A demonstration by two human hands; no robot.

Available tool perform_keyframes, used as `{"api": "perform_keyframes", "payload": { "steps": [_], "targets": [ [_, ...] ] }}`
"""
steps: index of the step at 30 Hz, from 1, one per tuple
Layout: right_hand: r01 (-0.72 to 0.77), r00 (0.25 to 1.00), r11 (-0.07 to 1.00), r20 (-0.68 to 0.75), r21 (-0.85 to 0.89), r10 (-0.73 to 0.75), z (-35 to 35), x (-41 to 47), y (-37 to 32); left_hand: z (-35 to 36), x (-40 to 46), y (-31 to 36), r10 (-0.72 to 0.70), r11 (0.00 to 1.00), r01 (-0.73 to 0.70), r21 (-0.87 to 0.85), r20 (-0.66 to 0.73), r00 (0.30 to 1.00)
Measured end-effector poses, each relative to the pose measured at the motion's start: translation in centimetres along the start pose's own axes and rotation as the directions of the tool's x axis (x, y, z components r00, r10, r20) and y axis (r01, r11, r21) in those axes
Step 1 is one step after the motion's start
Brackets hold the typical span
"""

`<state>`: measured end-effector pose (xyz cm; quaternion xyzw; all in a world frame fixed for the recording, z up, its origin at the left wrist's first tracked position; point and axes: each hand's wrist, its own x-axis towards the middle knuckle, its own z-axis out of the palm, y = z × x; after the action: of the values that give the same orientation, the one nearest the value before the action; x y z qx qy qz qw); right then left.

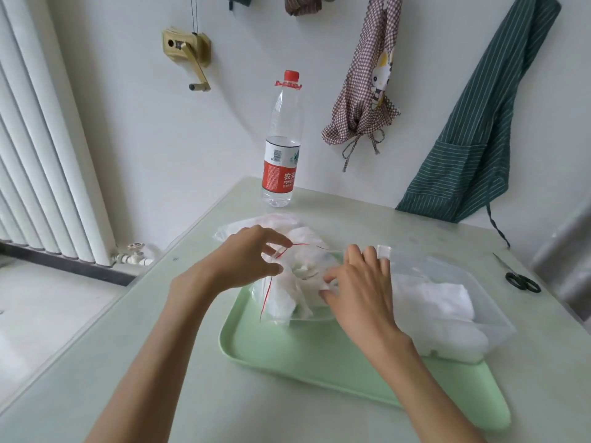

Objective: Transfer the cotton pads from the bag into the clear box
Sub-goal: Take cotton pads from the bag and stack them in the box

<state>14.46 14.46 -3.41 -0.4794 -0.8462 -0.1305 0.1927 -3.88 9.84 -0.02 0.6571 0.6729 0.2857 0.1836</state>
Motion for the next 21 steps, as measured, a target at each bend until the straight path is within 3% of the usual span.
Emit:
{"api": "perform_keyframes", "payload": {
  "steps": [2, 5, 7, 10, 13, 16, 17, 19, 21],
  "targets": [
    [0.011, 0.998, 0.995, -0.055, 0.104, -0.006, -0.1, -0.1, 0.6, 0.2, 0.2, -0.2, -0.001, 1.000, 0.001, 0.028, 0.003, 1.000],
    [-0.037, 0.999, 0.938, -0.023, 0.344, 0.048, -1.9, -0.2, 1.6, 0.1, 0.4, -0.5, -0.001, 0.998, 0.001, 0.070, -0.004, 1.000],
    [-0.097, 0.995, 0.800, 0.031, 0.593, 0.098, -3.4, -0.4, 2.5, 0.1, 0.5, -0.5, -0.012, 0.994, 0.014, 0.110, -0.016, 1.000],
    [-0.225, 0.974, 0.479, 0.181, 0.848, 0.137, -5.7, -0.8, 4.1, 0.2, 0.4, -0.3, -0.018, 0.987, 0.022, 0.160, -0.030, 0.999],
    [-0.324, 0.946, 0.289, 0.305, 0.901, 0.112, -7.4, -1.2, 6.1, -0.3, 0.2, 1.2, 0.036, 0.979, -0.006, 0.205, -0.140, 0.989],
    [-0.399, 0.915, 0.284, 0.398, 0.872, 0.065, -8.4, -1.7, 8.1, -1.1, -0.6, 3.9, 0.037, 0.995, 0.000, 0.097, -0.384, 0.922],
    [-0.424, 0.904, 0.281, 0.421, 0.861, 0.074, -8.4, -2.0, 8.9, -0.9, -0.8, 5.0, 0.050, 0.999, -0.043, 0.027, -0.407, 0.912],
    [-0.471, 0.882, 0.237, 0.458, 0.850, 0.110, -8.1, -2.3, 10.2, -0.2, -0.9, 7.0, 0.129, 0.981, -0.169, -0.094, -0.334, 0.934],
    [-0.501, 0.865, 0.218, 0.480, 0.837, 0.145, -7.4, -2.3, 10.9, 0.9, -0.5, 8.7, 0.204, 0.963, -0.226, -0.149, -0.154, 0.967]
  ]
}}
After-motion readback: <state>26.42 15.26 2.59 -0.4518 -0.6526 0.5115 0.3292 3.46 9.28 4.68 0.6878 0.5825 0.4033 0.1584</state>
